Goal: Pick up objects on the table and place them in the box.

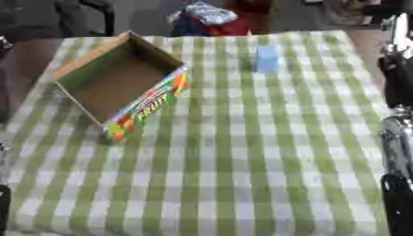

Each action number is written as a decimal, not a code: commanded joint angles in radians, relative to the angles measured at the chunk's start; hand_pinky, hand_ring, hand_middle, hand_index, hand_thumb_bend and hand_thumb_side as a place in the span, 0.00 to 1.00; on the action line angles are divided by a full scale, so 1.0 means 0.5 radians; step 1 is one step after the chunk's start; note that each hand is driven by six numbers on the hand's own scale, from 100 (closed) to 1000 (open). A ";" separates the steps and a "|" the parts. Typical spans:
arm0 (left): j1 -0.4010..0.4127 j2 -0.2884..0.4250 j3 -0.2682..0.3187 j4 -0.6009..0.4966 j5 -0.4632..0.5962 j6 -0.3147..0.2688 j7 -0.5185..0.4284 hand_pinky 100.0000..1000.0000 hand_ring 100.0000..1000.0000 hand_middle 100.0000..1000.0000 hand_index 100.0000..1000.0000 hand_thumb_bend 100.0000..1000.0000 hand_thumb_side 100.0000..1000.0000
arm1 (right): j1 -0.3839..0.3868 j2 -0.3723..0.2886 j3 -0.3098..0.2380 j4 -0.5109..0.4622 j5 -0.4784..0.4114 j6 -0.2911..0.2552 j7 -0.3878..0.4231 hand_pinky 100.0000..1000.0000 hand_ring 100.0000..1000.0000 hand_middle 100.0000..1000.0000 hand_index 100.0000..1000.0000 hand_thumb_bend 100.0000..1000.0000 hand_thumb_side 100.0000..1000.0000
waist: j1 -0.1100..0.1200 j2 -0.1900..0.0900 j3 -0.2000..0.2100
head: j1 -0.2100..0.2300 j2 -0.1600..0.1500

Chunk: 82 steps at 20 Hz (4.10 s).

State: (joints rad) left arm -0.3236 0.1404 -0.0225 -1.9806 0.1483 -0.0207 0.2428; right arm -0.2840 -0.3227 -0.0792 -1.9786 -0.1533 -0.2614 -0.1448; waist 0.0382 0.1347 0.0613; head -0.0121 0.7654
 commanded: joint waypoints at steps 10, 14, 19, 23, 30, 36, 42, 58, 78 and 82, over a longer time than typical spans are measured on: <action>-0.024 0.037 0.006 -0.039 0.010 0.002 -0.011 0.60 0.66 0.61 0.82 0.00 0.66 | -0.176 -0.276 -0.003 -0.042 -0.106 0.036 -0.019 0.62 0.74 0.83 0.89 0.00 0.22 | -0.010 -0.041 0.011 | -0.002 0.009; -0.023 0.040 0.004 -0.039 0.012 0.004 -0.013 0.60 0.67 0.61 0.82 0.00 0.66 | -0.280 -0.422 0.028 -0.001 -0.167 0.065 0.001 0.62 0.74 0.83 0.90 0.00 0.21 | -0.009 -0.045 0.016 | -0.008 0.009; -0.022 0.039 -0.009 -0.039 0.020 0.010 -0.025 0.60 0.66 0.60 0.82 0.00 0.66 | -0.465 -0.642 0.123 0.146 -0.233 0.109 0.099 0.62 0.75 0.84 0.92 0.00 0.20 | -0.009 -0.049 0.037 | -0.040 0.009; -0.029 0.039 -0.025 -0.039 0.028 0.014 -0.042 0.60 0.66 0.60 0.82 0.00 0.66 | -0.652 -0.809 0.253 0.334 -0.274 0.199 0.215 0.62 0.76 0.86 0.95 0.00 0.20 | -0.016 -0.051 0.074 | -0.096 0.009; -0.049 0.049 -0.053 -0.039 0.042 0.023 -0.074 0.60 0.66 0.60 0.82 0.00 0.66 | -0.988 -0.882 0.553 0.671 -0.261 0.404 0.422 0.65 0.84 0.92 1.00 0.00 0.15 | -0.038 -0.041 0.135 | -0.163 0.009; -0.082 0.052 -0.080 -0.039 0.052 0.028 -0.105 0.60 0.66 0.60 0.82 0.00 0.67 | -1.191 -0.799 0.682 0.962 -0.086 0.583 0.601 0.69 0.90 0.95 1.00 0.00 0.00 | -0.050 -0.020 0.197 | -0.233 0.009; -0.119 0.053 -0.100 -0.039 0.062 0.030 -0.131 0.60 0.66 0.60 0.82 0.00 0.66 | -1.265 -0.730 0.714 1.276 0.107 0.776 0.794 0.71 0.93 0.96 1.00 0.00 0.13 | -0.061 0.009 0.280 | -0.309 0.009; -0.141 0.065 -0.102 -0.039 0.061 0.035 -0.146 0.60 0.66 0.60 0.82 0.01 0.66 | -1.566 -0.594 0.201 2.893 1.395 0.009 1.139 0.83 1.00 0.98 1.00 0.12 0.23 | -0.041 0.015 0.366 | -0.402 0.009; -0.150 0.069 -0.102 -0.039 0.060 0.041 -0.162 0.59 0.66 0.60 0.83 0.02 0.66 | -1.531 -0.657 0.195 2.897 1.702 -0.079 1.125 0.96 1.00 0.98 1.00 0.21 0.16 | 0.013 0.054 0.424 | -0.477 -0.001; -0.152 0.067 -0.101 -0.039 0.063 0.043 -0.163 0.59 0.66 0.60 0.83 0.02 0.66 | -1.527 -0.649 0.198 2.904 1.716 -0.080 1.124 0.95 1.00 0.96 1.00 0.20 0.16 | 0.024 0.069 0.436 | -0.500 -0.008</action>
State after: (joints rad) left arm -0.3846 0.1574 -0.0752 -1.9807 0.1797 0.0022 0.1660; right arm -1.0291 -0.6150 0.0246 -0.5178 0.6975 -0.2996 0.4214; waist 0.0512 0.1834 0.2784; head -0.2574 0.7649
